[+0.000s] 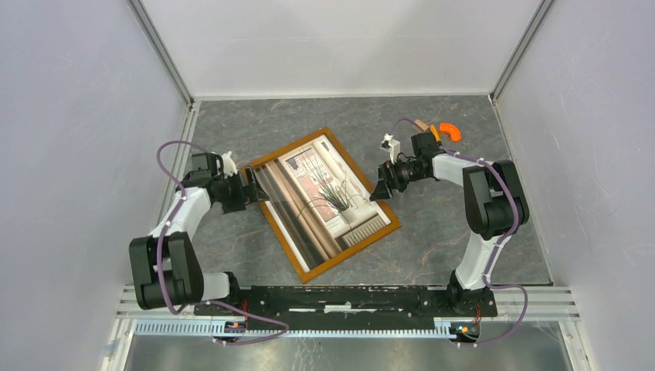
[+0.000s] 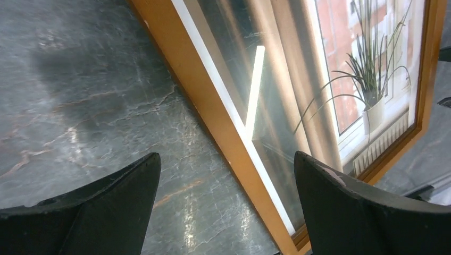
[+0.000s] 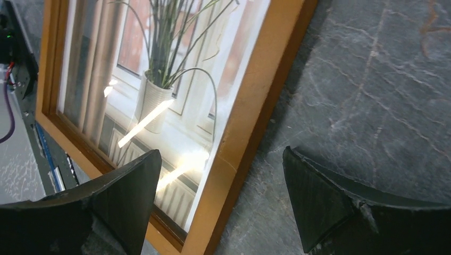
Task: Take the photo out of the frame
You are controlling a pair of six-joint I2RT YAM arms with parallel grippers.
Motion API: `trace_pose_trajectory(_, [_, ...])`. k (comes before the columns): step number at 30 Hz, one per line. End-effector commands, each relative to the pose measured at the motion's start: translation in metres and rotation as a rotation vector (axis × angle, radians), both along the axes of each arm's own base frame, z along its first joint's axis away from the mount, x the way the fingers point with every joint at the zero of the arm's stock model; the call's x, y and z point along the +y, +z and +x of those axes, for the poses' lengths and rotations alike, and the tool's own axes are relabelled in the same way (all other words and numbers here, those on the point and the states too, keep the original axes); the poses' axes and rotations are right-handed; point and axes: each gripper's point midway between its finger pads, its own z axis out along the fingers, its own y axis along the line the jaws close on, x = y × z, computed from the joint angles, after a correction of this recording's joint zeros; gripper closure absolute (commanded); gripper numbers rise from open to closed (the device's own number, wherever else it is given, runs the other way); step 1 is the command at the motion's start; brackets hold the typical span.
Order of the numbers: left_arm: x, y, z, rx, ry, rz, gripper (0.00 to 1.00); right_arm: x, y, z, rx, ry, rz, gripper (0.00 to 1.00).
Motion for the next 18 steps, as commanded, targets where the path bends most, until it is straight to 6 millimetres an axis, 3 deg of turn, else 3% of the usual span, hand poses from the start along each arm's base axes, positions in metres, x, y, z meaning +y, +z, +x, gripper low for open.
trace_pose_trajectory(1, [-0.014,-0.016,0.015,0.009,0.030,-0.116,0.00,-0.008,-0.040,-0.052,0.189,0.023,-0.048,0.08])
trace_pose_trajectory(4, [-0.016,-0.038,0.017,0.065,0.026,-0.134,0.00,-0.010,-0.049,-0.072,0.234,0.048,-0.054,0.09])
trace_pose_trajectory(8, [-0.023,-0.046,0.035,0.050,0.018,-0.168,0.00,-0.013,-0.056,-0.097,0.290,0.072,-0.053,0.10])
trace_pose_trajectory(14, [-0.053,-0.054,0.072,0.023,-0.073,-0.154,0.00,-0.018,-0.060,-0.142,0.373,0.115,-0.033,0.09])
trace_pose_trajectory(18, [-0.079,-0.058,0.096,0.023,-0.118,-0.150,0.00,-0.025,-0.060,-0.156,0.373,0.137,-0.064,0.10])
